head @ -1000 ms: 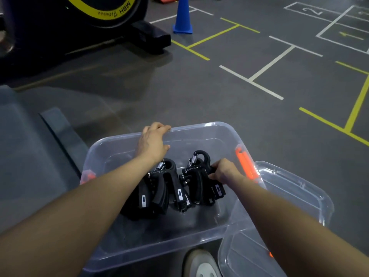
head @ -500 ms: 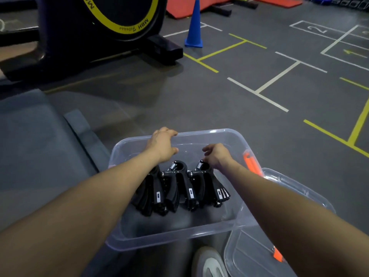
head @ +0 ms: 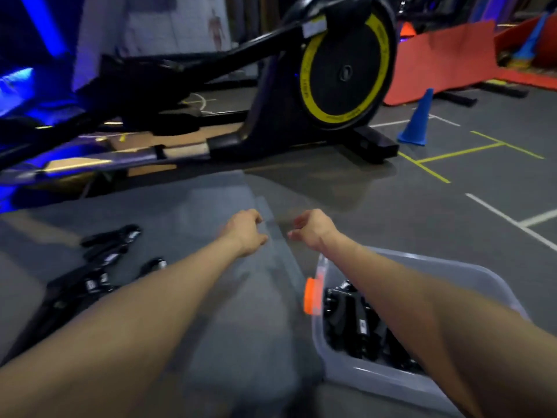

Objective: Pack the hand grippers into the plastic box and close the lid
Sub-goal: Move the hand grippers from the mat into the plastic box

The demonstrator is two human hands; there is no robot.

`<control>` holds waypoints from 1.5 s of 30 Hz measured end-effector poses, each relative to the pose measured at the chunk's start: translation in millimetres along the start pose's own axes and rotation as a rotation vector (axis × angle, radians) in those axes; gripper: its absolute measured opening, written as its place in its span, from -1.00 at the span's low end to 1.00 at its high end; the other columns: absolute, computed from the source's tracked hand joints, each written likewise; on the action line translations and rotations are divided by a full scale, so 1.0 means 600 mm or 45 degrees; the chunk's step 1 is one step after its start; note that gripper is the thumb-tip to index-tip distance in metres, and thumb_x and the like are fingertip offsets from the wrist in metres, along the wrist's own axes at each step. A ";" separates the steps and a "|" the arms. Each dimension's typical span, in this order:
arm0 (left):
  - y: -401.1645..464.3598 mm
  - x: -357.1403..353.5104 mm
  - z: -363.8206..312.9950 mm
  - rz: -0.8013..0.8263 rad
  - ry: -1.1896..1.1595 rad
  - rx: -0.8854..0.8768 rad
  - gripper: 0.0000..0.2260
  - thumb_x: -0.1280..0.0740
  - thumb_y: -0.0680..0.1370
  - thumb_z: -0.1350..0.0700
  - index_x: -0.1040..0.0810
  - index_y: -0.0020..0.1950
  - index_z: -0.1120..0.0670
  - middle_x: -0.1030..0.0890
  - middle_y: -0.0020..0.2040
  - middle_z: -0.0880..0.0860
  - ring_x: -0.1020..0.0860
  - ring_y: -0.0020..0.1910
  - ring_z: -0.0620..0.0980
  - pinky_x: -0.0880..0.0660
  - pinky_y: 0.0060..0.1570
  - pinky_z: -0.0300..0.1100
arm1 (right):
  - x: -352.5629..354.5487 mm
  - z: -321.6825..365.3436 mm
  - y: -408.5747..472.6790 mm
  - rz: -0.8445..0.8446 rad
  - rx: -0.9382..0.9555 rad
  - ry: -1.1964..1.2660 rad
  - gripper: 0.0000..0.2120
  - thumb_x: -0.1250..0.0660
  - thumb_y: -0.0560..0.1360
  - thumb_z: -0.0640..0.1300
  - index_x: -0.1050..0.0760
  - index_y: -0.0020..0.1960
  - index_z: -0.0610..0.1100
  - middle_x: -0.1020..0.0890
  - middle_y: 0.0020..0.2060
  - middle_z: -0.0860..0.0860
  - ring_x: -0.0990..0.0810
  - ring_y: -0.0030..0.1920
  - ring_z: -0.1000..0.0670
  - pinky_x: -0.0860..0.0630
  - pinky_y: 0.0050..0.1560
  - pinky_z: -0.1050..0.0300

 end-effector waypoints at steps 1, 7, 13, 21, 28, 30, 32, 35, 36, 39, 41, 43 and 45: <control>-0.013 0.020 0.034 -0.025 -0.004 0.039 -0.59 -0.39 0.48 0.10 -0.44 0.30 0.13 -0.50 0.28 0.13 -0.47 0.28 0.11 -0.40 0.29 -0.05 | -0.028 0.030 -0.005 0.037 0.024 0.020 -0.63 -0.44 0.42 -0.18 -0.54 0.20 -0.23 -0.63 0.13 -0.15 -0.59 0.16 -0.10 -0.46 0.16 0.16; -0.095 0.081 0.241 -0.093 -0.045 0.316 -0.63 -0.39 0.47 0.08 -0.48 0.25 0.08 -0.53 0.27 0.09 -0.51 0.23 0.10 -0.44 0.25 -0.08 | -0.207 0.153 -0.026 0.255 0.071 0.131 -0.67 -0.42 0.40 -0.31 -0.35 -0.34 -0.01 -0.45 -0.35 0.00 -0.47 -0.10 -0.04 -0.49 0.22 0.07; -0.136 0.065 0.378 -0.113 -0.142 0.488 -0.68 -0.36 0.48 0.14 -0.49 0.22 0.12 -0.51 0.22 0.13 -0.51 0.20 0.14 -0.44 0.24 -0.05 | -0.350 0.179 -0.027 0.404 0.072 0.048 -0.83 -0.39 0.43 -0.29 -0.41 -0.17 -0.10 -0.48 -0.21 -0.04 -0.46 -0.06 -0.01 -0.38 0.01 0.16; -0.106 -0.019 0.460 -0.062 -0.134 0.666 -0.59 -0.37 0.49 0.05 -0.39 0.29 0.16 -0.42 0.28 0.17 -0.45 0.28 0.21 -0.41 0.28 0.05 | -0.435 0.134 0.009 0.467 0.046 -0.042 -0.76 -0.42 0.44 -0.20 -0.55 0.08 -0.24 -0.51 -0.14 -0.08 -0.46 -0.11 -0.01 -0.39 -0.17 0.20; -0.075 -0.063 0.470 -0.126 -0.032 0.750 -0.53 -0.38 0.49 0.04 -0.36 0.31 0.23 -0.39 0.31 0.23 -0.40 0.31 0.24 -0.38 0.26 0.07 | -0.442 0.084 0.026 0.447 0.046 -0.097 -0.70 -0.40 0.45 -0.19 -0.55 0.15 -0.26 -0.56 -0.16 -0.05 -0.45 -0.08 0.03 -0.35 -0.05 0.26; -0.074 -0.064 0.467 -0.156 -0.074 0.816 -0.57 -0.36 0.50 0.09 -0.38 0.30 0.25 -0.39 0.30 0.24 -0.41 0.29 0.26 -0.39 0.25 0.08 | -0.437 0.073 0.024 0.443 0.035 -0.092 -0.70 -0.39 0.46 -0.18 -0.54 0.16 -0.25 -0.57 -0.06 -0.09 -0.45 -0.08 0.03 -0.34 -0.06 0.28; -0.074 -0.058 0.462 -0.181 -0.138 0.905 -0.60 -0.34 0.51 0.10 -0.42 0.28 0.25 -0.42 0.29 0.26 -0.45 0.26 0.28 -0.41 0.22 0.06 | -0.429 0.071 0.021 0.461 0.036 -0.079 -0.75 -0.40 0.46 -0.18 -0.55 0.12 -0.21 -0.53 -0.11 -0.06 -0.46 -0.09 0.02 -0.38 -0.15 0.27; -0.070 -0.036 0.439 -0.192 -0.286 0.920 -0.67 -0.31 0.52 0.09 -0.51 0.20 0.26 -0.54 0.20 0.26 -0.54 0.17 0.25 -0.46 0.14 -0.01 | -0.402 0.071 0.023 0.442 0.020 -0.005 -0.84 -0.42 0.44 -0.19 -0.51 -0.01 -0.11 -0.54 -0.21 -0.06 -0.48 -0.19 0.01 -0.32 -0.33 0.32; -0.068 -0.027 0.424 -0.194 -0.326 0.895 -0.68 -0.30 0.53 0.09 -0.53 0.18 0.27 -0.57 0.17 0.26 -0.56 0.15 0.23 -0.47 0.11 -0.04 | -0.389 0.071 0.022 0.425 0.012 0.006 -0.82 -0.43 0.43 -0.19 -0.52 0.01 -0.13 -0.53 -0.23 -0.05 -0.49 -0.20 0.00 -0.31 -0.34 0.32; -0.062 0.001 0.362 -0.205 -0.364 0.790 -0.70 -0.25 0.56 0.09 -0.54 0.21 0.23 -0.58 0.17 0.24 -0.56 0.14 0.21 -0.47 0.07 -0.07 | -0.339 0.068 0.017 0.372 -0.005 0.056 -0.68 -0.44 0.42 -0.18 -0.53 0.14 -0.27 -0.52 -0.22 -0.07 -0.47 -0.11 -0.03 -0.31 -0.32 0.32; -0.055 0.017 0.313 -0.214 -0.366 0.719 -0.70 -0.23 0.57 0.10 -0.53 0.20 0.23 -0.58 0.16 0.25 -0.56 0.14 0.23 -0.47 0.09 -0.06 | -0.302 0.064 0.011 0.338 -0.019 0.113 -0.66 -0.44 0.43 -0.18 -0.52 0.16 -0.27 -0.52 -0.19 -0.07 -0.48 -0.08 -0.03 -0.39 -0.22 0.25; -0.046 0.026 0.259 -0.206 -0.386 0.649 -0.71 -0.22 0.56 0.12 -0.53 0.18 0.26 -0.60 0.15 0.27 -0.57 0.14 0.23 -0.48 0.09 -0.04 | -0.261 0.055 0.007 0.298 -0.045 0.176 -0.67 -0.44 0.43 -0.17 -0.52 0.16 -0.24 -0.54 -0.11 -0.09 -0.50 -0.06 -0.04 -0.44 -0.04 0.14; -0.038 0.028 0.206 -0.209 -0.422 0.594 -0.73 -0.23 0.55 0.15 -0.55 0.15 0.28 -0.62 0.11 0.26 -0.58 0.11 0.23 -0.50 0.07 -0.04 | -0.215 0.045 0.004 0.238 -0.056 0.225 -0.74 -0.43 0.44 -0.16 -0.53 0.09 -0.19 -0.55 -0.11 -0.10 -0.52 -0.06 -0.04 -0.48 0.07 0.06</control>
Point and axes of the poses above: each hand's wrist, its own y-axis towards the middle knuckle, its own x-axis out of the back of the hand, z = x × y, the point moved 4 cm from there along y, towards the middle knuckle
